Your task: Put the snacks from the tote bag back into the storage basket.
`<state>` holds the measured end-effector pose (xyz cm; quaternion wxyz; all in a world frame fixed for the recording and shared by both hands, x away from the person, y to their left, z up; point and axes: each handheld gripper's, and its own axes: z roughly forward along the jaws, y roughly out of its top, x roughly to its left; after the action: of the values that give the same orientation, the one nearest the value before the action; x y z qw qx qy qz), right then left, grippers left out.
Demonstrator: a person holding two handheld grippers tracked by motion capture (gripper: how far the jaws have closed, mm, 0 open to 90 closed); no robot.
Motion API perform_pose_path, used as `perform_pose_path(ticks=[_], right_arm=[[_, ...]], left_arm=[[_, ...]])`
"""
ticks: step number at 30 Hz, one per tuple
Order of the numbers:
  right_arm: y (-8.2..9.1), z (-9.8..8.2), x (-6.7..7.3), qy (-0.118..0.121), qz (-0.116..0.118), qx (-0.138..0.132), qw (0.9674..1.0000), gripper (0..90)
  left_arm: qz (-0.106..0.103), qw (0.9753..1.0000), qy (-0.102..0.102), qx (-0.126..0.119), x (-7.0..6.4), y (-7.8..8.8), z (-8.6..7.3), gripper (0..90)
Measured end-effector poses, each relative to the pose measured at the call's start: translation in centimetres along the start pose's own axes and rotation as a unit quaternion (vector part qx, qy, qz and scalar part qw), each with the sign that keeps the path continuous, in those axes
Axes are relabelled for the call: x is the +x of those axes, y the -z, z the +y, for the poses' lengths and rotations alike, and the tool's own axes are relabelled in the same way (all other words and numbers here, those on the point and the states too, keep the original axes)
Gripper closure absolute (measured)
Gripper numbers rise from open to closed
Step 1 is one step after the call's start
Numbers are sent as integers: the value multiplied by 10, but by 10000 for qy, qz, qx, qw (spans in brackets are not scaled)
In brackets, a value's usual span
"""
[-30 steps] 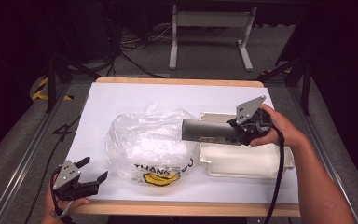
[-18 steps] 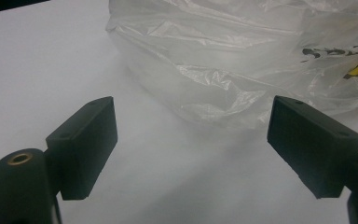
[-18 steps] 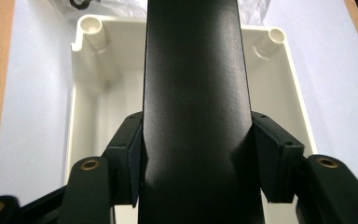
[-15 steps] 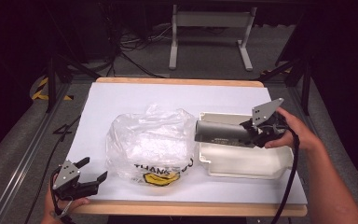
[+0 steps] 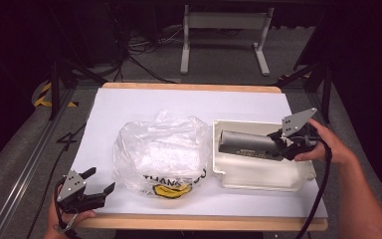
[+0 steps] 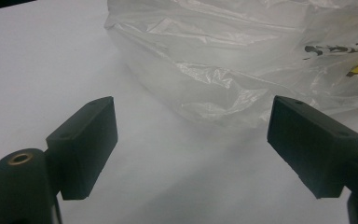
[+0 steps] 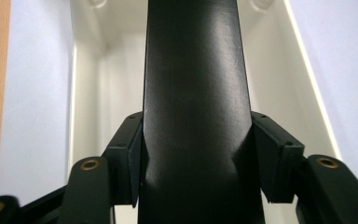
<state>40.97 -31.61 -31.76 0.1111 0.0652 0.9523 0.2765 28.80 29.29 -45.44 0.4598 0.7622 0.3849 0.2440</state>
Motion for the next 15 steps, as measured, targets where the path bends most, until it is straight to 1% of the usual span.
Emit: perform_pose_path(ticks=[8, 12, 14, 15], right_arm=[[-7, -2, -2, 12, 131, 124, 9998, 429], [-14, -3, -4, 8, 213, 252, 9995, 429], [-17, -4, -5, 19, 296, 299, 9991, 429], [-19, -4, -5, 14, 294, 315, 9991, 429]], left_arm=[[-1, 10000, 7, -16, 0, 1, 0, 168], [-6, 10000, 33, -47, 0, 2, 0, 168], [-3, 10000, 18, -48, 0, 2, 1, 168], [-4, 10000, 15, -51, 0, 3, 1, 168]])
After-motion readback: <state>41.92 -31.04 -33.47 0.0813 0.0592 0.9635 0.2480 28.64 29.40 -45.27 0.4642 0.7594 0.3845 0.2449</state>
